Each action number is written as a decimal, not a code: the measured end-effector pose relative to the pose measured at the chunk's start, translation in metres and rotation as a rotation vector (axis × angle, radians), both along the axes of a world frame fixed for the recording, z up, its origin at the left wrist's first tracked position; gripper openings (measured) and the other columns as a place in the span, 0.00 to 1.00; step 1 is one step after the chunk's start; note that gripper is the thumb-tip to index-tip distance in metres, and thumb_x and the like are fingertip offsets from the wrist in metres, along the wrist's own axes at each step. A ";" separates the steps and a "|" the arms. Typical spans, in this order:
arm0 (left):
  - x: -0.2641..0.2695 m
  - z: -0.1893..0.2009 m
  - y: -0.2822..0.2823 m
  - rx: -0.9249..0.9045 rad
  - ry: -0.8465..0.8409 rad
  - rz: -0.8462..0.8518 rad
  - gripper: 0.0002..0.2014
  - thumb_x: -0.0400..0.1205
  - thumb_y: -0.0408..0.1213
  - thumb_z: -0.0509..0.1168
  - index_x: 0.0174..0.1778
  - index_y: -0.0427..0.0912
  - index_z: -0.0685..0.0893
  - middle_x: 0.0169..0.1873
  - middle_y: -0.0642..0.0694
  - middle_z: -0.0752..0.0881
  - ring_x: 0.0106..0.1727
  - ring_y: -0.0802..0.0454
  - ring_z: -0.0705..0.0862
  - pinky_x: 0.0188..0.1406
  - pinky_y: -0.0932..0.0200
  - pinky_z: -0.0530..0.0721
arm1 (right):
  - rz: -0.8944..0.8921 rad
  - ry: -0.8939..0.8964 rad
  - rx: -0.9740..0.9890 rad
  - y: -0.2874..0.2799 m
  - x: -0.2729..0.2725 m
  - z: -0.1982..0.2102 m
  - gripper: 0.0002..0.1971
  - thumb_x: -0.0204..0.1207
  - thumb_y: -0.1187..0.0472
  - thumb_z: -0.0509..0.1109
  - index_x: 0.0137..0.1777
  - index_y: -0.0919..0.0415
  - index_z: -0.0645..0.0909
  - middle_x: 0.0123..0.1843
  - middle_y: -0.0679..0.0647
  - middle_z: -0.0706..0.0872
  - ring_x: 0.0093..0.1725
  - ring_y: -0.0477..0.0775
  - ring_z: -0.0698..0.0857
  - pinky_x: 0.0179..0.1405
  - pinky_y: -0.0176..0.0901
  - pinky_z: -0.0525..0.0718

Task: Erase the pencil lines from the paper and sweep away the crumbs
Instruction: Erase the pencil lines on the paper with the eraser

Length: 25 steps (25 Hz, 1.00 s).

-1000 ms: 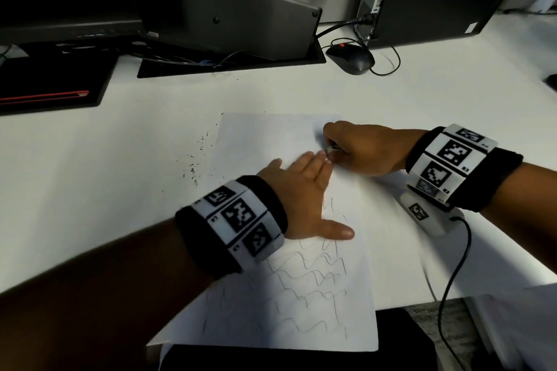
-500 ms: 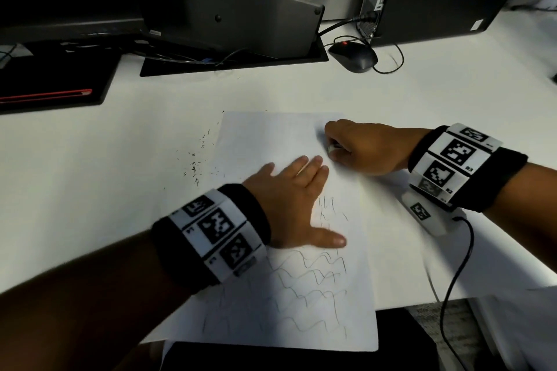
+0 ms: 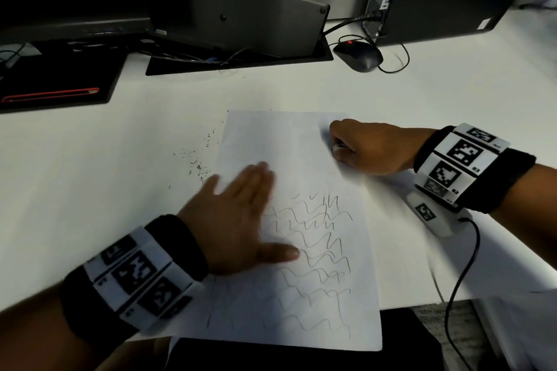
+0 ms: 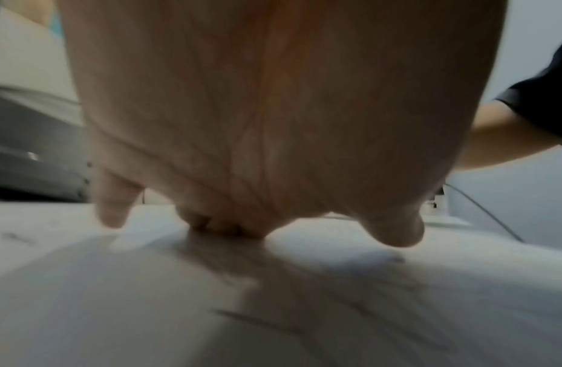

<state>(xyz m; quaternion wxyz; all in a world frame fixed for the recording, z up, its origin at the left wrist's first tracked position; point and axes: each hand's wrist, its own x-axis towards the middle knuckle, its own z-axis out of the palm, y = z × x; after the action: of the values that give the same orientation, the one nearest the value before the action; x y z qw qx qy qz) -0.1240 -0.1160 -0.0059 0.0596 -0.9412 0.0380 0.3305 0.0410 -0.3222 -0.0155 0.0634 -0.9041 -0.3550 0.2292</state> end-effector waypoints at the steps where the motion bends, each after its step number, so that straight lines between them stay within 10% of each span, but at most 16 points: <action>1: -0.002 0.001 0.015 0.088 -0.036 0.087 0.65 0.60 0.85 0.27 0.85 0.40 0.32 0.86 0.43 0.32 0.87 0.51 0.35 0.84 0.35 0.45 | 0.001 0.001 0.004 0.000 0.000 0.000 0.13 0.82 0.58 0.59 0.38 0.49 0.60 0.42 0.45 0.70 0.43 0.57 0.75 0.44 0.47 0.71; 4: 0.002 0.009 0.048 0.249 -0.151 0.188 0.71 0.55 0.85 0.18 0.86 0.36 0.42 0.87 0.39 0.45 0.88 0.45 0.48 0.82 0.31 0.52 | 0.007 0.006 0.004 0.000 0.000 0.002 0.14 0.82 0.58 0.59 0.37 0.48 0.60 0.42 0.44 0.70 0.43 0.57 0.75 0.45 0.49 0.74; 10: 0.013 0.005 0.033 -0.028 0.031 -0.113 0.61 0.66 0.85 0.43 0.83 0.51 0.24 0.80 0.55 0.22 0.84 0.56 0.29 0.85 0.40 0.41 | -0.004 0.022 0.006 0.001 -0.002 0.005 0.13 0.82 0.59 0.59 0.37 0.48 0.62 0.42 0.45 0.72 0.40 0.54 0.74 0.44 0.47 0.73; 25: 0.047 -0.005 0.005 0.008 -0.134 0.051 0.60 0.71 0.83 0.44 0.87 0.42 0.35 0.87 0.44 0.36 0.88 0.48 0.40 0.84 0.31 0.49 | 0.147 0.111 0.074 0.029 -0.024 0.013 0.04 0.81 0.56 0.63 0.49 0.55 0.77 0.43 0.44 0.80 0.44 0.51 0.79 0.50 0.52 0.82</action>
<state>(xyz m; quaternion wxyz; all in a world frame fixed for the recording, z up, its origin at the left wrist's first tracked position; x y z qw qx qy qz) -0.0770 -0.1112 -0.0110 0.0575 -0.9616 0.0088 0.2683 0.0173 -0.2934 -0.0025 0.0995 -0.8585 -0.4247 0.2697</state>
